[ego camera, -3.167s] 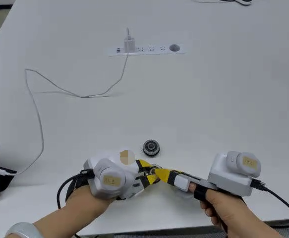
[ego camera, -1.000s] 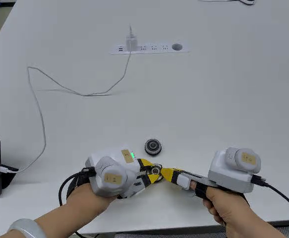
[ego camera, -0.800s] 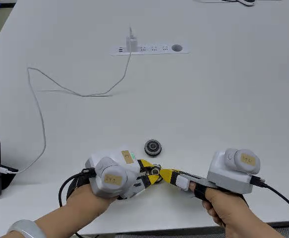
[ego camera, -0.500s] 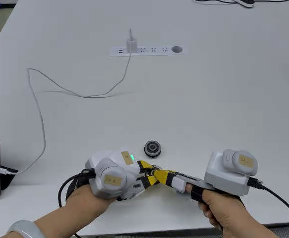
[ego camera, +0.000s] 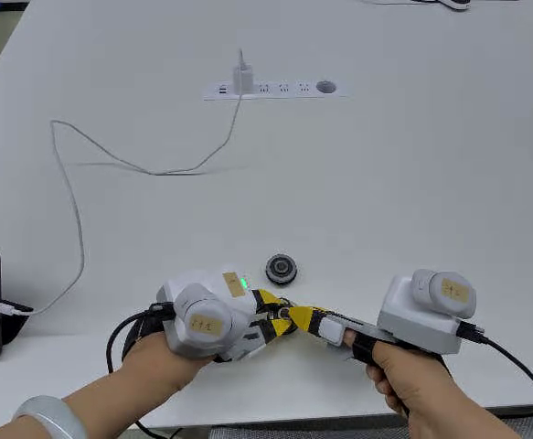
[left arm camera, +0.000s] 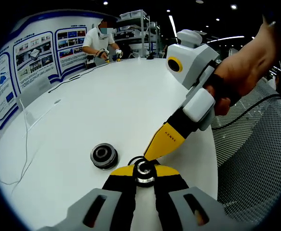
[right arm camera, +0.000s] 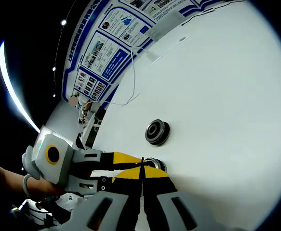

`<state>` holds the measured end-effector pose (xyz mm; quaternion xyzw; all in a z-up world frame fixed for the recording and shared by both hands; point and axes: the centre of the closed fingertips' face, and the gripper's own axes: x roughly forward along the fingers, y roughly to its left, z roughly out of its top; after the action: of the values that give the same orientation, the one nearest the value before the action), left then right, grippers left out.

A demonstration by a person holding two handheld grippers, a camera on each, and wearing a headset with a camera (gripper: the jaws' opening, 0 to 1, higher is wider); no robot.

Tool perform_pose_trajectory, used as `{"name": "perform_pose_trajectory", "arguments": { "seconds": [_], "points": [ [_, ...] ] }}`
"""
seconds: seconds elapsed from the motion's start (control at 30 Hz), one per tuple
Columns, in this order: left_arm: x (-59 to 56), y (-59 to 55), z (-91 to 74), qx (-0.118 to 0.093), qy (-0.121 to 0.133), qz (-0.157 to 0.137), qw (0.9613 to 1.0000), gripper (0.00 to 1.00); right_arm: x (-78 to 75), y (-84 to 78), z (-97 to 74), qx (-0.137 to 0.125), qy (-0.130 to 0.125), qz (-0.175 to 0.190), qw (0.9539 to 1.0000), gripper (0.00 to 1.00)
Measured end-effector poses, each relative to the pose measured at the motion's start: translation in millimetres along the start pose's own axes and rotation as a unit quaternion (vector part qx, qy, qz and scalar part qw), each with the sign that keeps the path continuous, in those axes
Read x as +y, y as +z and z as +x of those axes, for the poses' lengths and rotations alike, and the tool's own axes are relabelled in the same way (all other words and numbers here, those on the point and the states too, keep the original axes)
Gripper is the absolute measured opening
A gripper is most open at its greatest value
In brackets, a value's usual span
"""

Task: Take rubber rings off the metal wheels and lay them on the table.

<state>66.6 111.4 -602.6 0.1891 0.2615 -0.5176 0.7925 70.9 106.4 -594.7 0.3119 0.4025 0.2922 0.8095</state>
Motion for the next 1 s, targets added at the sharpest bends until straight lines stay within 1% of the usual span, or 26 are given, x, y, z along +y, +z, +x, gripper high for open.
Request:
{"name": "perform_pose_trajectory", "arguments": {
  "seconds": [0.13,0.2,0.23,0.27,0.4,0.47,0.53,0.57,0.7,0.8,0.9,0.93,1.0],
  "points": [
    [0.0,1.7,-3.8,-0.007,0.001,0.003,1.0,0.17,-3.1,0.5,-0.1,-0.001,-0.005,-0.001,1.0,0.01],
    [-0.2,3.6,-5.6,-0.012,0.001,0.003,0.9999,0.17,-3.9,0.6,0.1,0.0,-0.006,-0.002,1.0,0.01],
    [0.3,3.8,-6.0,-0.012,0.003,0.005,0.9999,0.17,-3.9,0.6,0.1,-0.001,-0.007,-0.002,1.0,0.01],
    [0.0,5.2,-6.5,-0.017,0.002,0.003,0.9999,0.17,-3.1,0.5,0.1,0.0,-0.006,-0.002,1.0,0.01],
    [0.2,5.1,-6.5,-0.017,0.005,0.006,0.9998,0.23,-4.5,0.4,0.3,0.0,-0.008,0.0,1.0,0.01],
    [0.4,4.2,-6.7,-0.016,0.006,0.005,0.9998,0.24,-2.6,0.5,0.1,0.0,-0.006,-0.002,1.0,0.01],
    [1.4,3.0,-6.5,-0.015,0.01,0.003,0.9998,0.3,-1.8,1.3,0.4,-0.002,-0.003,-0.001,1.0,0.01],
    [1.1,2.8,-6.5,-0.014,0.009,0.002,0.9998,0.31,-0.8,1.5,0.3,-0.002,-0.002,-0.001,1.0,0.01],
    [0.0,0.8,-7.2,-0.015,0.008,0.0,0.9999,0.32,4.4,2.6,0.3,-0.003,0.004,0.0,1.0,0.02],
    [1.3,-1.5,-8.6,-0.013,0.012,-0.002,0.9998,0.35,9.1,3.3,0.1,-0.005,0.011,0.003,0.9999,0.02],
    [1.8,-3.0,-10.7,-0.013,0.015,-0.004,0.9998,0.35,14.2,3.1,-0.5,-0.006,0.015,0.004,0.9999,0.02],
    [1.9,-3.2,-12.0,-0.017,0.016,-0.007,0.9997,0.35,15.9,2.9,-0.6,-0.006,0.018,0.004,0.9998,0.02],
    [3.2,-4.7,-12.6,-0.015,0.02,-0.009,0.9996,0.38,17.6,3.0,-0.6,-0.006,0.021,0.007,0.9997,0.02]
  ]
}}
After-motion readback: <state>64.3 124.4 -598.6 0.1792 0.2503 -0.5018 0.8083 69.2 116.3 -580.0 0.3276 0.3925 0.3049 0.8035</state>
